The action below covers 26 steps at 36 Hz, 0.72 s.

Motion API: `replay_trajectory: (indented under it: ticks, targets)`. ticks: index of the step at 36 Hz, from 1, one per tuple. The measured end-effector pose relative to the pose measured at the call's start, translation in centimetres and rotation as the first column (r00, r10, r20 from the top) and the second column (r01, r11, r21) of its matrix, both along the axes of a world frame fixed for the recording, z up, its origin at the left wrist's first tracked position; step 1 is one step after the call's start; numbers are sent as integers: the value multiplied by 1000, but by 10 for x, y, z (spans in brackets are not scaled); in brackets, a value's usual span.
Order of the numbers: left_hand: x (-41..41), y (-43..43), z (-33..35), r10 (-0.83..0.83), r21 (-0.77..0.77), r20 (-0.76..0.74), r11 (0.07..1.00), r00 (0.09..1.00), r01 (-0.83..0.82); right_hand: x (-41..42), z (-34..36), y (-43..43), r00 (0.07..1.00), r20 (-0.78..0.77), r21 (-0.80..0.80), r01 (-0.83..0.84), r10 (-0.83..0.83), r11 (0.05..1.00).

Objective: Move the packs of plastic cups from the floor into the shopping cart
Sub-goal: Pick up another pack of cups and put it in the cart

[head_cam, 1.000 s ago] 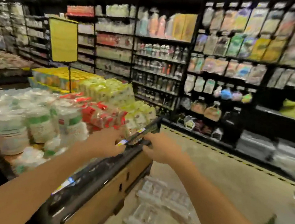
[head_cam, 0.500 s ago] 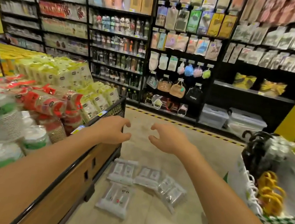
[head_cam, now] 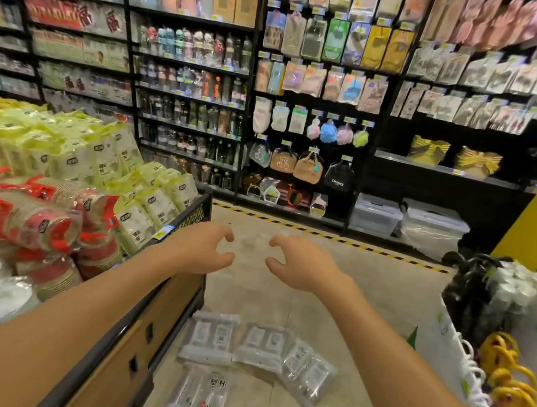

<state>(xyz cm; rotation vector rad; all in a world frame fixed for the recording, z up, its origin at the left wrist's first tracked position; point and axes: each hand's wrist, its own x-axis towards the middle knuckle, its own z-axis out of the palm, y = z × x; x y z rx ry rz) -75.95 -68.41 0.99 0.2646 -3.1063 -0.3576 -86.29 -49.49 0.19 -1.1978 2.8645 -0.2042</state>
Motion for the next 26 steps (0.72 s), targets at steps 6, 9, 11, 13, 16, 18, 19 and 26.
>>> replay_trajectory:
  ticks: [6, 9, 11, 13, 16, 18, 19, 26]
  targets:
    - [-42, -59, -6, -53, 4, 19, 999, 998, 53, -34, -5, -53, 998, 1, 2, 60, -60, 998]
    - [-63, -85, -9, -75, -4, 19, 997, 997, 76, -51, -8, -73, 996, 19, -10, 91, -91, 996]
    - [-79, -99, -11, -90, -11, 15, 996, 996, 90, -64, -9, -83, 993, 27, -22, 114, -113, 993]
    - [-95, -109, -16, -99, 1, 22, 995, 995, 99, -76, -11, -90, 990, 33, -26, 137, -136, 990]
    - [-121, -121, -26, -116, 28, 54, 993, 992, 115, -97, -16, -99, 986, 37, -29, 162, -161, 986]
    - [-140, -127, -35, -132, 46, 63, 990, 989, 130, -112, -20, -103, 983, 57, -31, 178, -177, 983]
    - [-149, -129, -40, -139, 52, 64, 989, 988, 135, -120, -22, -105, 981, 65, -27, 185, -183, 982]
    - [-218, -141, -67, -131, 80, 82, 989, 988, 124, -188, -45, -117, 974, 98, -5, 204, -203, 979]
